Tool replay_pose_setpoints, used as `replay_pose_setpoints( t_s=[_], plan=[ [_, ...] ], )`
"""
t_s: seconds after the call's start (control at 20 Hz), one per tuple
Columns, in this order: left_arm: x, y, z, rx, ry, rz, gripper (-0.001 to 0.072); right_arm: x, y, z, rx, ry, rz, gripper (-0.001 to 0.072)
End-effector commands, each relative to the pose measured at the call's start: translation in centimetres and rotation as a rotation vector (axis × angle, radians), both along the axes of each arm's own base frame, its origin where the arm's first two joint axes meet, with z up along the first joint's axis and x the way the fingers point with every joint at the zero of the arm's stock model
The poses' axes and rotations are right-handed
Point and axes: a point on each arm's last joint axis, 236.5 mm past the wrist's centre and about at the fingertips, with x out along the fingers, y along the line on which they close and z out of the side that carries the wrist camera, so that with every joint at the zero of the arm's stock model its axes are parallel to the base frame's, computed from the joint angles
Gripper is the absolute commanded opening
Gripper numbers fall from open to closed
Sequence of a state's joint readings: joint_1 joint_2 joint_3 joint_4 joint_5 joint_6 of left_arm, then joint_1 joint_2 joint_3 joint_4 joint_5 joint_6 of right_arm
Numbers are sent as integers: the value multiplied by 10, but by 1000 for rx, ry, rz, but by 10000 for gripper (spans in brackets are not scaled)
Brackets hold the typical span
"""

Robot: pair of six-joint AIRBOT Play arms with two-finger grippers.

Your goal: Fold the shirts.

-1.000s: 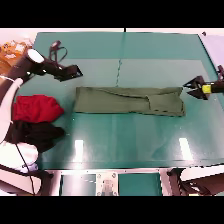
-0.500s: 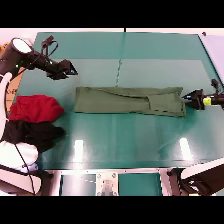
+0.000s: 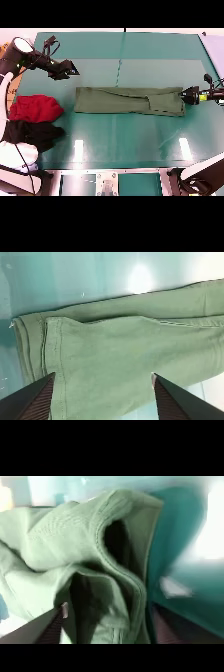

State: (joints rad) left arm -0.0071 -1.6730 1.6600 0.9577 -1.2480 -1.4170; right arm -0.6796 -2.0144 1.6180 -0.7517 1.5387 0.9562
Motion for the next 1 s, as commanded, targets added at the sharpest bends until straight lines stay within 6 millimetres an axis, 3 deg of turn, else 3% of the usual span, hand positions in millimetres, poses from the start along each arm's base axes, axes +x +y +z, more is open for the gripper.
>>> replay_pose_setpoints(
  t_s=[0.0, 0.45, 0.5, 0.55, 0.6, 0.7, 0.75, 0.8, 0.85, 0.95],
  plan=[
    [1, 0, 1, 0, -5, 2, 713, -15, -7, 8, -52, 5, 117, 671],
    [2, 0, 1, 0, -10, 5, 696, -11, 11, 17, -14, -28, 162, 707],
    [3, 0, 1, 0, -11, 5, 506, -11, 13, 16, -14, -27, 169, 707],
    [3, 0, 1, 1, -14, 3, 370, -10, 17, 16, -15, -27, 179, 707],
    [3, 0, 1, 5, -21, -6, 362, -10, 20, 14, -24, -19, 193, 707],
    [3, 0, 1, 7, -25, -11, 362, -13, 13, -4, -119, 20, 218, 707],
    [3, 0, 1, 7, -25, -11, 395, -16, 5, -16, -191, 50, 230, 707],
    [3, 0, 1, 7, -24, -11, 570, -17, -3, -25, -252, 80, 233, 707],
    [3, 0, 1, 6, -21, -9, 620, -18, -8, -30, -291, 88, 239, 707],
    [1, 0, 1, 6, -16, -14, 621, -13, -18, -36, -333, 100, 193, 707]
  ],
)
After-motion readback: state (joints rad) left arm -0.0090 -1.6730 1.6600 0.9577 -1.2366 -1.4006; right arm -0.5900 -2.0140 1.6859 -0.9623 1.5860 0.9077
